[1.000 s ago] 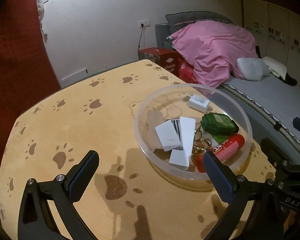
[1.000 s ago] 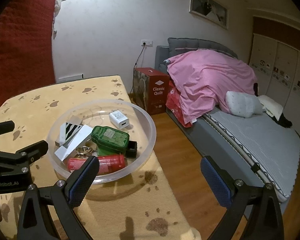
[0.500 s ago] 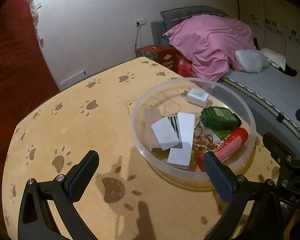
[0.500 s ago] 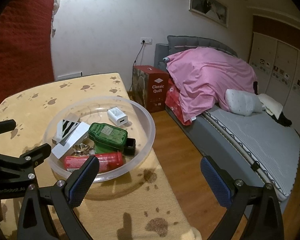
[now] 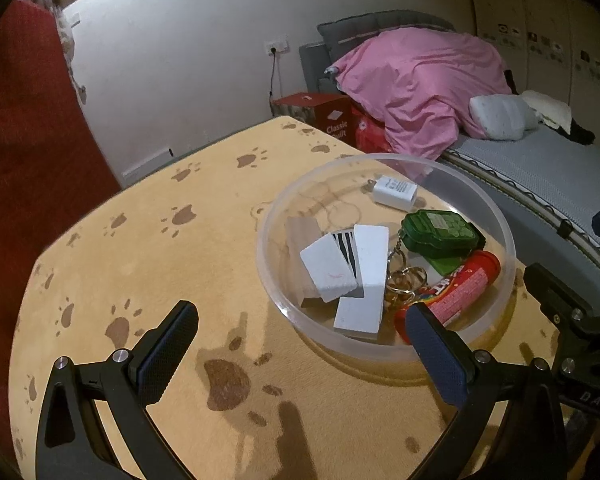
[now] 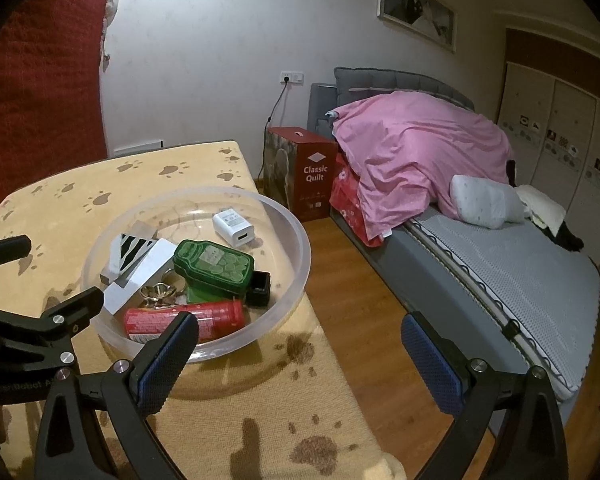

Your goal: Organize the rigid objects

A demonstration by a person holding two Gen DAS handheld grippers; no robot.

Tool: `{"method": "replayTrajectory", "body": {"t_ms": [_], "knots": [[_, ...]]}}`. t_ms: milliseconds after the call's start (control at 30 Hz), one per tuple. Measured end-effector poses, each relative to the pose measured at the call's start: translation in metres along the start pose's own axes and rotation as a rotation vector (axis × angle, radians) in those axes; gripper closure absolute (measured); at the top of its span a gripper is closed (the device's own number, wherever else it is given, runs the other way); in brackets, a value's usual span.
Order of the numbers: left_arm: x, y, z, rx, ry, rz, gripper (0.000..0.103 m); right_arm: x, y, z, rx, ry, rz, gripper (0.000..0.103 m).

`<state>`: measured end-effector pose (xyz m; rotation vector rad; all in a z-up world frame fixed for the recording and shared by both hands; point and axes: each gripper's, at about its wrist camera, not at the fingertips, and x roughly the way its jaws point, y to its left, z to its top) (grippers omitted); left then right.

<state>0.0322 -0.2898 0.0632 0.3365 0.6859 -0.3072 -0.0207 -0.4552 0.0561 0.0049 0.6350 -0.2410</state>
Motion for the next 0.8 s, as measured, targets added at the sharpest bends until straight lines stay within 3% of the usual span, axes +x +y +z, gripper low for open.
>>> {"method": "replayTrajectory", "body": {"t_ms": [800], "knots": [[0.0024,0.0027,0.0014,-0.002,0.012,-0.02,0.0,0.0004,0.0002,0.0013,-0.001,0.002,-0.001,0.0]]}}
